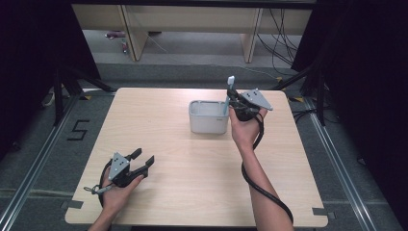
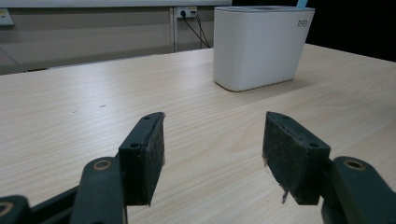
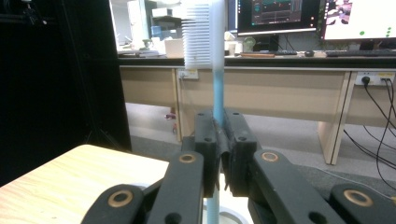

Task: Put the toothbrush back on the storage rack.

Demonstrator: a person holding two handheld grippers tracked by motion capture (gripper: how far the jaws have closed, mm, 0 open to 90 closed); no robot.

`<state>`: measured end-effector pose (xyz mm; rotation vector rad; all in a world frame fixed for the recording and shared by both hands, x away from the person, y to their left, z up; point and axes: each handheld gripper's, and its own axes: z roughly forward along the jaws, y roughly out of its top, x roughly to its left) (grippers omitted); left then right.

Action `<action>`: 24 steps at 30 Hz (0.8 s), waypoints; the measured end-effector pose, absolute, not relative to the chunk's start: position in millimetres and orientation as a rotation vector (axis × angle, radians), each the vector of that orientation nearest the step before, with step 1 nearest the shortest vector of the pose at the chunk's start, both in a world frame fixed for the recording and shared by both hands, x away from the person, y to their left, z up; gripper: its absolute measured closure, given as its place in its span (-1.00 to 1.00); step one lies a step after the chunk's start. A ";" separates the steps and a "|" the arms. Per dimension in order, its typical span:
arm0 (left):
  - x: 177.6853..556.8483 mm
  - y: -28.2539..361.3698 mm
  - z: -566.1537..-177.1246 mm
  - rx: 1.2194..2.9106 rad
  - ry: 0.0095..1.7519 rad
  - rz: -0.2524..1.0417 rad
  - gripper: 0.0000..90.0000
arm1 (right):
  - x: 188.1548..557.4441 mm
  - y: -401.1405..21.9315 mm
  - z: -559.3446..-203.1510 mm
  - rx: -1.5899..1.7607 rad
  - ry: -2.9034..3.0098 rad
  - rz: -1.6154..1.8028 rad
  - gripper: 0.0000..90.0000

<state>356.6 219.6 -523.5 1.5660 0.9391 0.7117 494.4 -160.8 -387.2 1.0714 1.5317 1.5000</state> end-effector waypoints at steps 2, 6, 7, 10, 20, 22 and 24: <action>356.6 219.6 -523.5 1.567 0.938 0.712 -0.15 | 493.4 -159.9 -388.4 1.094 1.529 1.509 0.91; 356.7 219.5 -523.5 1.567 0.938 0.712 -0.14 | 493.9 -161.4 -391.0 1.096 1.554 1.490 0.90; 356.7 219.5 -523.5 1.566 0.938 0.712 -0.14 | 493.7 -160.3 -392.2 1.111 1.536 1.497 0.90; 356.7 219.5 -523.5 1.566 0.938 0.712 -0.14 | 494.9 -160.9 -394.6 1.109 1.551 1.502 0.90; 356.7 219.5 -523.4 1.570 0.936 0.712 -0.14 | 495.9 -159.3 -401.6 1.120 1.566 1.479 0.90; 356.7 219.5 -523.5 1.568 0.937 0.712 -0.14 | 496.4 -158.9 -403.6 1.123 1.568 1.489 0.90; 356.5 219.5 -523.5 1.565 0.940 0.712 -0.14 | 496.2 -159.1 -405.6 1.136 1.573 1.478 0.90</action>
